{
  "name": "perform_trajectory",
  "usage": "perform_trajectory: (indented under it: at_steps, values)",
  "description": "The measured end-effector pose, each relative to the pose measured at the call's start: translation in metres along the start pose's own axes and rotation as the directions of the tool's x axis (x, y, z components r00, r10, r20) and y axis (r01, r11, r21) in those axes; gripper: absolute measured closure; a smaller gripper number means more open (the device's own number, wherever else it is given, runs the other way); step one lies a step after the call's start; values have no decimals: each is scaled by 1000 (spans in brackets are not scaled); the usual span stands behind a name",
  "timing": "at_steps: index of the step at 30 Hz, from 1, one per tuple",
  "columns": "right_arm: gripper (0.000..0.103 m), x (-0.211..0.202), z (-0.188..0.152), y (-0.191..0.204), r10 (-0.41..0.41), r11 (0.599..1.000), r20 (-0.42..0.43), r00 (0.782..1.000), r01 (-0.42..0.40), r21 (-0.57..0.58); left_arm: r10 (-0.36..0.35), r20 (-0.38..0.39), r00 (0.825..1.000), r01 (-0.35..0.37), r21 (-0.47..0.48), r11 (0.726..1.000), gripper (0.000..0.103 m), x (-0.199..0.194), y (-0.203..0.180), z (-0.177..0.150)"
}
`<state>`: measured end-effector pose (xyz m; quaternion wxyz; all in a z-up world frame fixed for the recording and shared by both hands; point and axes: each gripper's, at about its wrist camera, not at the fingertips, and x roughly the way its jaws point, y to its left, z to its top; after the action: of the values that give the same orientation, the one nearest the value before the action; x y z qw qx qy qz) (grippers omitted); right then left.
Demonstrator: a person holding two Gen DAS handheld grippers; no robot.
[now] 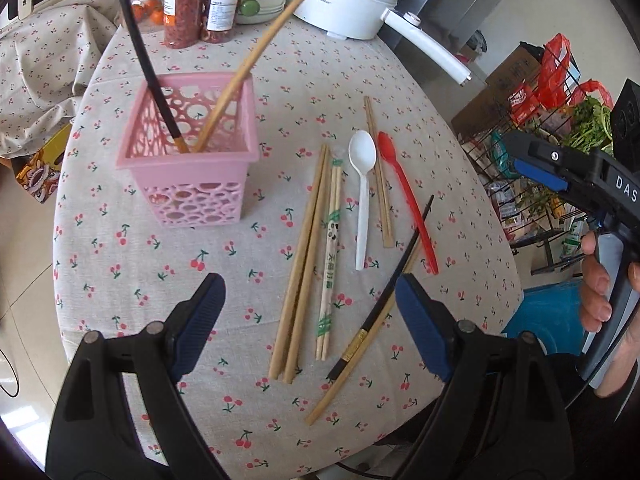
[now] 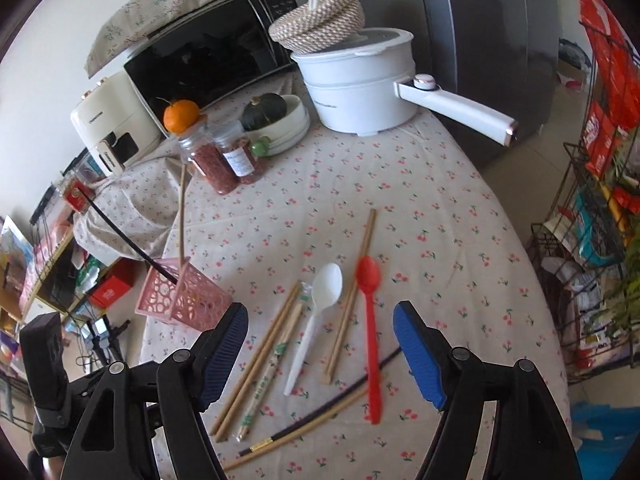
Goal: Organize utensils
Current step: 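Lower the left gripper onto a wooden chopstick and close on it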
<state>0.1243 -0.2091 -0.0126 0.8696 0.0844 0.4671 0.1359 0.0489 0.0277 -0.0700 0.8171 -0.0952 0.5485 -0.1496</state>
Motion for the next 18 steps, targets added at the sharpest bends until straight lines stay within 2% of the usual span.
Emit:
perform_trajectory:
  at_steps: [2, 3, 4, 6, 10, 13, 18]
  values:
    - [27, 1, -3, -15, 13, 999, -29, 1000, -12, 37, 11, -10, 1000, -11, -3, 1000, 18, 8, -3, 1]
    - [27, 0, -5, -22, 13, 999, -37, 999, -11, 52, 23, -9, 1000, -23, -14, 1000, 28, 12, -2, 1]
    - [27, 0, -7, -27, 9, 998, -43, 999, -7, 63, 27, -10, 1000, -27, -25, 999, 42, 16, -1, 1]
    - [27, -1, -9, -35, -1, 997, -49, 999, 5, 73, 11, -24, 1000, -11, -36, 999, 60, 27, -1, 2]
    - [27, 3, -13, -43, -11, 997, -67, 998, 16, 75, 25, -34, 999, -26, -30, 999, 81, 46, 0, 3]
    - [27, 8, -15, -45, -18, 997, -86, 996, 24, 68, 51, -40, 998, -51, -9, 999, 90, 58, -2, 6]
    - [27, 13, -17, -45, -10, 998, -100, 995, 15, 57, 111, -43, 993, -110, 24, 994, 92, 71, -6, 9]
